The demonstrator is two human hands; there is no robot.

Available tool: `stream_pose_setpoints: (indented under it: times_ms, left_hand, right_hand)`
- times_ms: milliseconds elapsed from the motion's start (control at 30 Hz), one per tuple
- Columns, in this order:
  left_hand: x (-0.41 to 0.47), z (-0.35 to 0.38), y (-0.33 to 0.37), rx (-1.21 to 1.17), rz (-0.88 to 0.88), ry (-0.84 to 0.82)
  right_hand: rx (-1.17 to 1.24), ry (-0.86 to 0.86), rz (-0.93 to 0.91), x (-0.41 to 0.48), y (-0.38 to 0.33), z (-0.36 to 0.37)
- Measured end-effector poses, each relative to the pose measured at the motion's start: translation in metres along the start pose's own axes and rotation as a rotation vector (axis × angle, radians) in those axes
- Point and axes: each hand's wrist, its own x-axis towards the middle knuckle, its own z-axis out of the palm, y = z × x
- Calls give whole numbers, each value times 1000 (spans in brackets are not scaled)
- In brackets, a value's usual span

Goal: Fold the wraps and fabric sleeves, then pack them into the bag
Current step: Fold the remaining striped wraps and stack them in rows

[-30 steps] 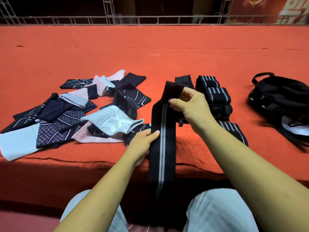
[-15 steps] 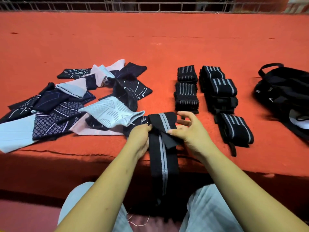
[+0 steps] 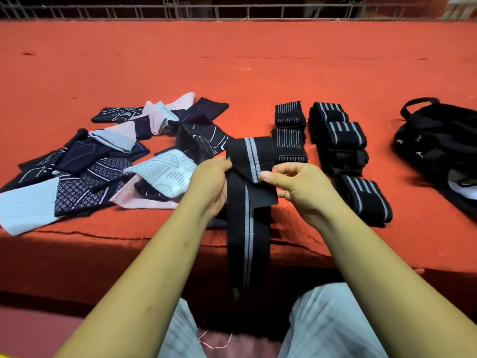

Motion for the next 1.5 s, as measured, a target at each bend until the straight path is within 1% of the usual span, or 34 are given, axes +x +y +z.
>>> stream_pose_setpoints:
  times_ms: [133, 300, 433, 567, 633, 733, 800, 867, 967, 1067, 1233, 1333, 1500]
  left_hand:
    - [7, 6, 5, -53, -16, 11]
    - [8, -3, -22, -116, -115, 93]
    - [3, -15, -42, -202, -123, 2]
    - [6, -22, -51, -79, -72, -51]
    - [9, -24, -54, -52, -63, -49]
    - [13, -27, -57, -53, -55, -36]
    - [14, -28, -57, -51, -54, -40]
    - [15, -27, -57, -42, -54, -44]
    - [17, -26, -58, -14, -46, -34]
    - [16, -26, -58, -39, -61, -31]
    - [13, -27, -54, -126, -66, -21]
    - [11, -26, -53, -152, -67, -48]
    - [11, -26, -53, -173, -58, -42]
  right_hand:
    - [-25, 25, 83, 14, 2, 4]
    - [96, 76, 216, 20, 24, 17]
    - [229, 182, 257, 22, 40, 24]
    - [306, 261, 248, 27, 42, 26]
    - [249, 239, 241, 27, 39, 27]
    - [59, 172, 190, 28, 32, 22]
    - [2, 111, 188, 29, 23, 18]
    - [27, 54, 236, 29, 15, 17]
    - [192, 2, 300, 31, 10, 19]
    - [171, 47, 281, 32, 14, 25]
    - [-46, 146, 215, 31, 27, 30]
    - [-95, 183, 149, 30, 31, 29]
    - [-218, 219, 69, 32, 41, 30]
